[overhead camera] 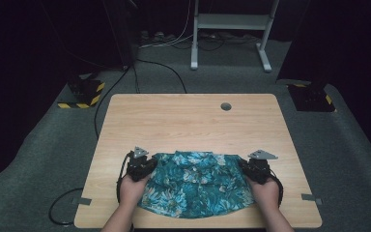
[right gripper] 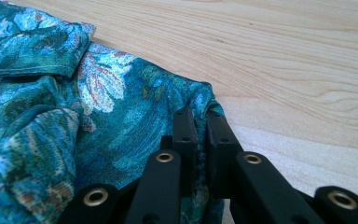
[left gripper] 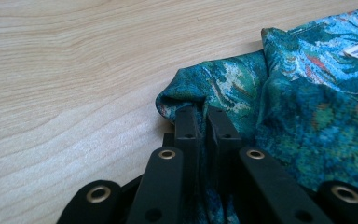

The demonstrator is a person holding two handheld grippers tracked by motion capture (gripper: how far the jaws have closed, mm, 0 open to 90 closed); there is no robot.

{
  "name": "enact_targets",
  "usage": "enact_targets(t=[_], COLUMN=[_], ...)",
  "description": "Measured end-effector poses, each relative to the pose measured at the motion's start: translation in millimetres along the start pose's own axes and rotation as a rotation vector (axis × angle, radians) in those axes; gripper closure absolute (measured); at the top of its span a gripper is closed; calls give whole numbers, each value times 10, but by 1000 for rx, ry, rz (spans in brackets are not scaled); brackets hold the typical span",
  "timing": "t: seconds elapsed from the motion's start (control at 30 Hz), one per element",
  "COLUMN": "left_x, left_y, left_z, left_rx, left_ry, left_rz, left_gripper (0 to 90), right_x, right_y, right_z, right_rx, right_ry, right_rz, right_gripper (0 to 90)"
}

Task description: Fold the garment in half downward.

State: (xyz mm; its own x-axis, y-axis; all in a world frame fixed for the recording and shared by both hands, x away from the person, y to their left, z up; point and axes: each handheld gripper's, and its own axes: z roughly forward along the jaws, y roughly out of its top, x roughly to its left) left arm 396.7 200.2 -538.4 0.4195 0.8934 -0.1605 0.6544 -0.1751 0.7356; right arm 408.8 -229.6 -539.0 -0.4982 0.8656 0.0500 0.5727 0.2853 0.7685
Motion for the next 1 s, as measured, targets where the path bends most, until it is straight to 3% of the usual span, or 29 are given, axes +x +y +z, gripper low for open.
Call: enact_targets(t=[0.47, 0.7, 0.77, 0.87, 0.9, 1.0], left_x=[110, 118, 117, 85, 83, 56], left_y=[338, 394, 402, 435, 444, 474], left_z=[347, 413, 411, 400, 390, 335], left_rx=[-10, -18, -19, 9, 11, 6], left_ry=[9, 14, 15, 49, 42, 54], left_rz=[-42, -31, -39, -38, -50, -47], left_gripper=[822, 800, 726, 551, 480, 373], right_x=[-299, -350, -345, -365, -363, -351], right_y=[210, 249, 241, 243, 244, 281], right_z=[204, 244, 239, 229, 224, 175], right_rx=[7, 8, 4, 10, 14, 9], right_ry=[-33, -47, -53, -47, -46, -44], right_rz=[28, 34, 32, 50, 47, 54], right_gripper=[830, 818, 791, 673, 625, 526])
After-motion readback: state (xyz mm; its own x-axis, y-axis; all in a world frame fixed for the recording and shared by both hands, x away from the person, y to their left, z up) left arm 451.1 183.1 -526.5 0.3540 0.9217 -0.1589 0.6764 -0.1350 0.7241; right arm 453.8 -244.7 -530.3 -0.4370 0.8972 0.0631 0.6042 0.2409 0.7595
